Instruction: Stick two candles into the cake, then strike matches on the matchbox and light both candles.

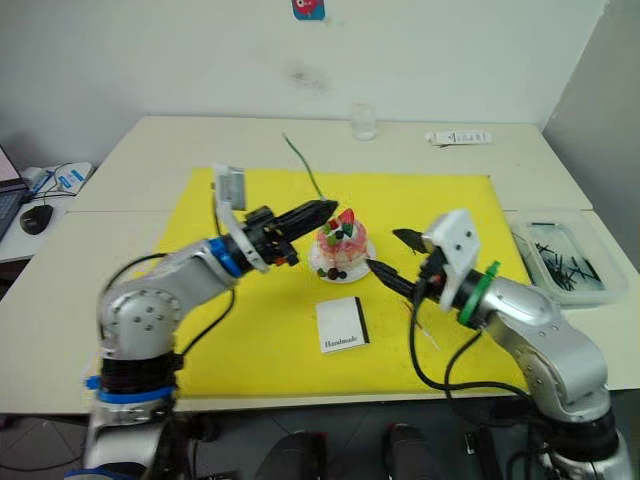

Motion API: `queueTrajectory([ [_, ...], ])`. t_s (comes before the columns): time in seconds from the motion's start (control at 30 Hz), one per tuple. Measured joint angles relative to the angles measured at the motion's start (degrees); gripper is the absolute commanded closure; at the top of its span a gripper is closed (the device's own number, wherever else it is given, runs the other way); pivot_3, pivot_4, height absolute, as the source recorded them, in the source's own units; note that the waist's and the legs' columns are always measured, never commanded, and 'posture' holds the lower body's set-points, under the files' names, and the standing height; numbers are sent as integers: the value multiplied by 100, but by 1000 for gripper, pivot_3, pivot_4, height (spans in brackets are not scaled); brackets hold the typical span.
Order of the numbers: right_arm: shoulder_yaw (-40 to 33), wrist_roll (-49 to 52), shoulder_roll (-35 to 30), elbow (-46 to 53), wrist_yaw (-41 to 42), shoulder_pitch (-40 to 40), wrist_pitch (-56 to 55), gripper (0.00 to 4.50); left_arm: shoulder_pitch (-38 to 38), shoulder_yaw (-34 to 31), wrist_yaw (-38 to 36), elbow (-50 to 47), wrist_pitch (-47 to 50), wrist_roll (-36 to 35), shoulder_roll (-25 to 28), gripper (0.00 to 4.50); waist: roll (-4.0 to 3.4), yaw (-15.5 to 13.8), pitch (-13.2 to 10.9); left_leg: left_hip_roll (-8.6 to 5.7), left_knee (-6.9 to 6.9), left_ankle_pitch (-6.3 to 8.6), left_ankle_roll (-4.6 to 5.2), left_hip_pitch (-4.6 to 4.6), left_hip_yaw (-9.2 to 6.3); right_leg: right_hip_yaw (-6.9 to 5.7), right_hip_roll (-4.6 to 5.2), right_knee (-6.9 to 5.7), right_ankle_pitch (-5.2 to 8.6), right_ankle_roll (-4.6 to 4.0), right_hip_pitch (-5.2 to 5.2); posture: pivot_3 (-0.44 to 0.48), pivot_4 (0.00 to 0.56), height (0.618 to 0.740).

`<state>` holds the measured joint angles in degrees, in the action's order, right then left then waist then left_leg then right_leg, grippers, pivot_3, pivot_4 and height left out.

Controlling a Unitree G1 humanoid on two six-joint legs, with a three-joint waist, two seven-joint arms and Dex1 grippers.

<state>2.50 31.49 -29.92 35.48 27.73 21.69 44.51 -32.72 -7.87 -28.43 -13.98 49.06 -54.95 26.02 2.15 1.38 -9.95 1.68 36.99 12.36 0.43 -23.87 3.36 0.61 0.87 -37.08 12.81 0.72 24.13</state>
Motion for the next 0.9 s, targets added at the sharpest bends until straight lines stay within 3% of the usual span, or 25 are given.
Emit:
queueTrajectory([
  [0.1, 218, -77, 204, -103, -198, 562, 278, 1067, -149, -20, -385, 524, -258, 434, 409, 4500, 0, -16, 0, -2, -1, 0, 0, -6, 3, -5, 6, 7, 1, 2, 1, 0, 150, 740],
  [0.27, 424, -211, 322, -211, -348, 841, 484, 1067, -188, 212, -863, 1118, -610, 1028, 483, 4500, 1, -89, 0, -12, 1, 1, -2, -21, 13, -5, 28, 16, 6, 12, 4, 0, 150, 740],
  [0.57, 565, -390, 397, -218, -476, 834, 548, 1067, -506, 485, -1343, 2019, -1072, 1714, 126, 4500, 1, -116, -1, -2, 2, 1, -2, -24, 5, -13, 29, 7, 6, 12, 10, 0, 150, 740],
  [0.9, 566, -524, 456, -185, -577, 631, 634, 1067, -591, 535, -1633, 2332, -1223, 2023, -154, 4500, 1, -114, -1, -3, 2, 1, -2, -26, 6, -13, 28, 9, 6, 13, 11, 0, 150, 740],
])
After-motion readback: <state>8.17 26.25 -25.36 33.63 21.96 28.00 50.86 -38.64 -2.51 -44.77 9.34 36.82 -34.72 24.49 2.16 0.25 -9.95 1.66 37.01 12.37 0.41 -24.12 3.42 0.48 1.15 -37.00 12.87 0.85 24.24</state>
